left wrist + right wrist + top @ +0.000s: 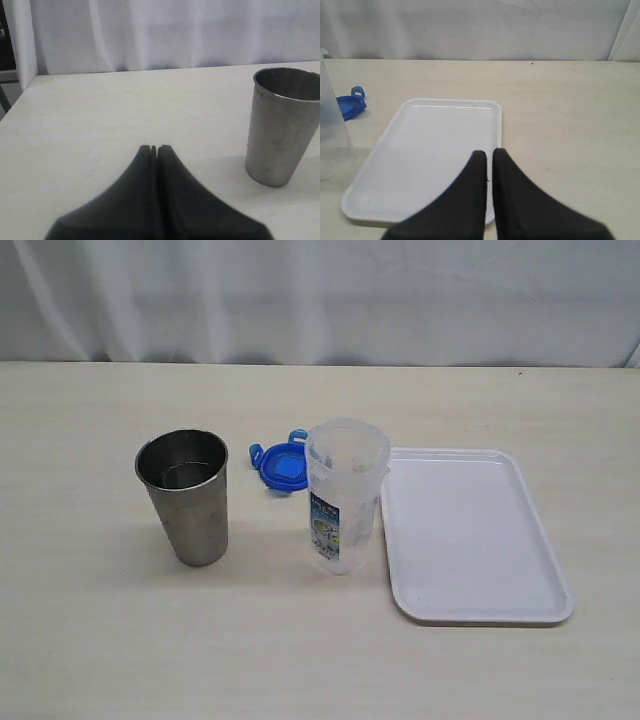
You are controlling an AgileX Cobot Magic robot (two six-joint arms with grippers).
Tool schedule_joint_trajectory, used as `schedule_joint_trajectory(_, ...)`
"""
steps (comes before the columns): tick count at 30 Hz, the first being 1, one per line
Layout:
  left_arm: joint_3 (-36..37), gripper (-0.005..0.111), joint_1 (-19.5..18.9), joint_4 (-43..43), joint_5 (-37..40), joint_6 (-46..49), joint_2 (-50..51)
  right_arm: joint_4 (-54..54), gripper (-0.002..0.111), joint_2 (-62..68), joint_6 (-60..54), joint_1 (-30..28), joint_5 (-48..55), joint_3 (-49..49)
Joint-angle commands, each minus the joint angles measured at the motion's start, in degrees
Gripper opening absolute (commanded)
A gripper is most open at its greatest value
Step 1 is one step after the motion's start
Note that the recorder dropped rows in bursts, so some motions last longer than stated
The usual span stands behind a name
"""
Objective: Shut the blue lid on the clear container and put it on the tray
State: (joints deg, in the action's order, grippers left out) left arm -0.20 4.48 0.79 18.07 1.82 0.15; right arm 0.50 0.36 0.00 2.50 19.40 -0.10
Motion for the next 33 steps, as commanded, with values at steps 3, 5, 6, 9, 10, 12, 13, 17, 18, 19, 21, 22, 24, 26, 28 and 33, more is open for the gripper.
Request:
schedule_joint_trajectory(3,0.2,0.000,0.1,0.2,-4.1,-0.1,-0.1,-0.1,0.005,-0.4,-0.4,-0.3,0.0,0.1)
schedule_joint_trajectory(5,0.2,0.000,0.1,-0.5,-7.1,-0.1,-0.1,-0.1,0.005,-0.4,-0.4,-0.3,0.0,0.1)
schedule_joint_trajectory(6,0.2,0.000,0.1,-0.4,-8.6,-0.1,-0.1,-0.1,0.005,-0.4,-0.4,-0.3,0.0,0.1)
schedule_joint_trajectory(9,0.2,0.000,0.1,-0.5,-17.1,-0.1,-0.1,-0.1,0.005,-0.4,-0.4,-0.3,0.0,0.1)
schedule_joint_trajectory(10,0.2,0.000,0.1,-0.5,-21.6,-0.1,-0.1,-0.1,0.005,-0.4,-0.4,-0.3,0.0,0.1)
schedule_joint_trajectory(12,0.2,0.000,0.1,-0.5,-28.8,-0.1,-0.1,-0.1,0.005,-0.4,-0.4,-0.3,0.0,0.1)
schedule_joint_trajectory(13,0.2,0.000,0.1,-0.5,-33.0,-0.1,-0.1,-0.1,0.005,-0.4,-0.4,-0.3,0.0,0.1)
schedule_joint_trajectory(17,0.2,0.000,0.1,-0.8,-47.4,-0.8,-0.1,-0.1,0.005,-0.4,-0.4,-0.3,0.0,0.1)
schedule_joint_trajectory(18,0.2,0.000,0.1,-0.8,-51.3,-1.1,-0.1,-0.1,0.005,-0.4,-0.4,-0.3,0.0,0.1)
schedule_joint_trajectory(19,0.2,0.000,0.1,-0.8,-54.9,-2.5,-0.1,-0.1,0.005,-0.4,-0.4,-0.3,0.0,0.1)
schedule_joint_trajectory(21,0.2,0.000,0.1,-0.8,-57.2,-5.7,-0.1,-0.1,0.005,-0.4,-0.4,-0.3,0.0,0.1)
schedule_joint_trajectory(22,0.0,0.000,0.1,-0.8,-57.0,-6.9,-0.1,-0.1,0.005,-0.4,-0.4,-0.3,0.0,0.1)
schedule_joint_trajectory(24,-2.1,0.000,0.1,-0.8,-55.2,-8.9,-0.1,-0.1,0.005,-0.4,-0.4,-0.3,0.0,0.1)
schedule_joint_trajectory(26,-4.8,0.003,0.1,-0.4,-53.1,-10.9,0.9,-0.1,0.005,-0.4,-0.4,-0.3,0.0,0.1)
schedule_joint_trajectory(28,-6.9,0.013,0.1,0.4,-53.1,-11.9,3.2,-0.1,0.005,-0.4,-0.4,-0.3,0.0,0.1)
schedule_joint_trajectory(33,-10.5,0.072,0.1,2.2,-53.1,-13.3,10.9,-0.1,0.005,-0.4,-0.4,-0.3,0.0,0.1)
